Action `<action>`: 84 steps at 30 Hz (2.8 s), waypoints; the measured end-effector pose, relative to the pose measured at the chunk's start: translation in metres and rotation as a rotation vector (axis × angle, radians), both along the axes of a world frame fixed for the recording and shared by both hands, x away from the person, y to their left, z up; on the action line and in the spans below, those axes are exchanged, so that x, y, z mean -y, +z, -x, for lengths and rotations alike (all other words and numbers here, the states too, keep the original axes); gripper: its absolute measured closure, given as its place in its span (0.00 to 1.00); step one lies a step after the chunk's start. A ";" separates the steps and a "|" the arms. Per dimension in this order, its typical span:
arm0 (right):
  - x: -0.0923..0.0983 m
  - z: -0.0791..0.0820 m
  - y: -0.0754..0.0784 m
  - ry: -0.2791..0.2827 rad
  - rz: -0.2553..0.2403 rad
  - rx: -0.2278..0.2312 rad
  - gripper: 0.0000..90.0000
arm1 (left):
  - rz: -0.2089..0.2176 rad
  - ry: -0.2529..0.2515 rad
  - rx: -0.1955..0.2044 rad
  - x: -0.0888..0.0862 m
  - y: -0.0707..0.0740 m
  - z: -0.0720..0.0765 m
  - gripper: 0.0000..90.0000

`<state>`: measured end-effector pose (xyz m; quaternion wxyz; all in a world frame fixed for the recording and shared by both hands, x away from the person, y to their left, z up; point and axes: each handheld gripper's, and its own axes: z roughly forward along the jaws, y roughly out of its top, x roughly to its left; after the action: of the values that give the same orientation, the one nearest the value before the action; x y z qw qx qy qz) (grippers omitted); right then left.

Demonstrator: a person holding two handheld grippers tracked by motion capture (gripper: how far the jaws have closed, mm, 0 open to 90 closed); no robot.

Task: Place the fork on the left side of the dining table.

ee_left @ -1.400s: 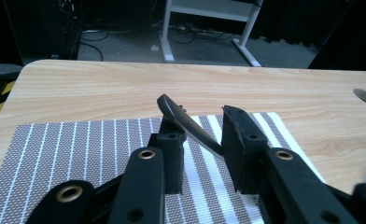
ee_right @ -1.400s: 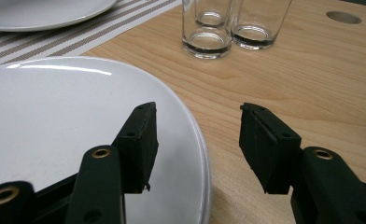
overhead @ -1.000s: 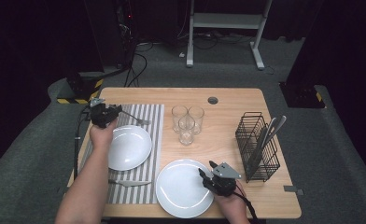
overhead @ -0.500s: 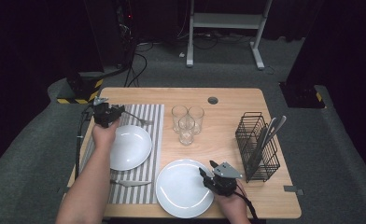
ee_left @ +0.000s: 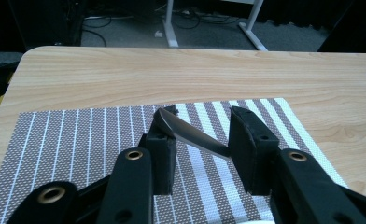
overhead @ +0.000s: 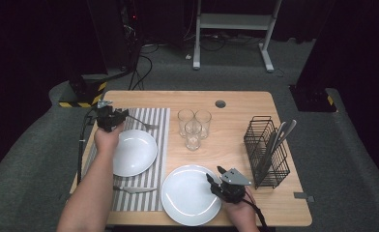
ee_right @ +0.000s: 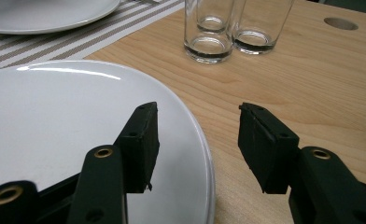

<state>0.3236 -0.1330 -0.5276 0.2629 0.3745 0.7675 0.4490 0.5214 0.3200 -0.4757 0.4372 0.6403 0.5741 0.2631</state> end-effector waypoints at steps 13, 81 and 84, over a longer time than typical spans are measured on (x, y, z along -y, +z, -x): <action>-0.002 0.000 -0.001 0.003 0.008 -0.003 0.53 | -0.013 0.009 -0.010 -0.003 0.000 0.001 0.67; -0.011 -0.001 -0.003 0.016 0.070 -0.001 0.52 | 0.034 0.007 -0.089 -0.018 -0.024 -0.017 0.53; -0.009 -0.002 -0.002 0.009 0.068 -0.001 0.52 | 0.034 0.015 -0.098 -0.020 -0.025 -0.018 0.51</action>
<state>0.3256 -0.1241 -0.5297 0.2731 0.3620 0.7842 0.4236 0.5395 0.3401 -0.5011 0.4172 0.6407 0.6041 0.2250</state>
